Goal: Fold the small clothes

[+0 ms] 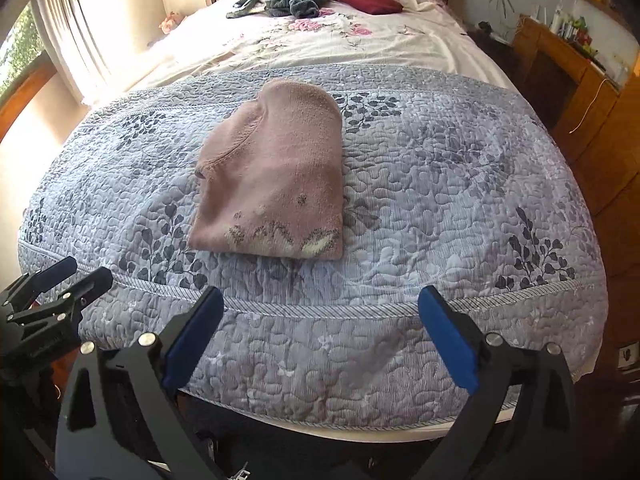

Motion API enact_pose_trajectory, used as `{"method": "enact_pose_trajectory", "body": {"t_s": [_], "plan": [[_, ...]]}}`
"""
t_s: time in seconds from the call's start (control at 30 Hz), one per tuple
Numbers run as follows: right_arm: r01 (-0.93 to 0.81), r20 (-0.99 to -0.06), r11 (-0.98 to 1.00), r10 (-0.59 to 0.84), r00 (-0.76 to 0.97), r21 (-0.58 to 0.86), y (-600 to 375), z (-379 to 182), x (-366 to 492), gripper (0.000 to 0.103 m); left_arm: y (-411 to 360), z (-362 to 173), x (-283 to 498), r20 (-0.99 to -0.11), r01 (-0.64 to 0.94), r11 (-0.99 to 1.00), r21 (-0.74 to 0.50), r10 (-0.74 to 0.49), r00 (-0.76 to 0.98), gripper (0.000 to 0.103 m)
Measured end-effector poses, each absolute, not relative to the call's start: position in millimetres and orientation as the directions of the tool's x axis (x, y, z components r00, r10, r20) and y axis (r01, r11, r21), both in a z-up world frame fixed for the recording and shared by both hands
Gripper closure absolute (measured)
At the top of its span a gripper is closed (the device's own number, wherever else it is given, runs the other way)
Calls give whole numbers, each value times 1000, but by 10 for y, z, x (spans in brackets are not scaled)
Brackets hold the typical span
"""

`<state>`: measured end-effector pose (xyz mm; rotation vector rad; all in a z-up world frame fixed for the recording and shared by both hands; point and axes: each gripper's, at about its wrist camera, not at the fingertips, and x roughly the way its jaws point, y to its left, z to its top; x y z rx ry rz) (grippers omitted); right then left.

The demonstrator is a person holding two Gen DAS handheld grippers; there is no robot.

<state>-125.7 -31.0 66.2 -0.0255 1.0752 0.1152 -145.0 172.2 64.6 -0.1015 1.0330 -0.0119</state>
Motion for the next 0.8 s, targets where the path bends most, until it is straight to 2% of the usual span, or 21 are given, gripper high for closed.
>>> {"method": "enact_pose_trajectory", "body": {"t_s": [0.33,0.8], "plan": [[-70,-866,997,20,500,-17,-319,777,-1316,3,1682,767,-1549,-841,-41,998,-52,-21,540,22],[-44,-898,999,43,438,26,-369,573,-1237,3,1617,704,-1516,-848,-39,999,-33,-7,530,22]]}}
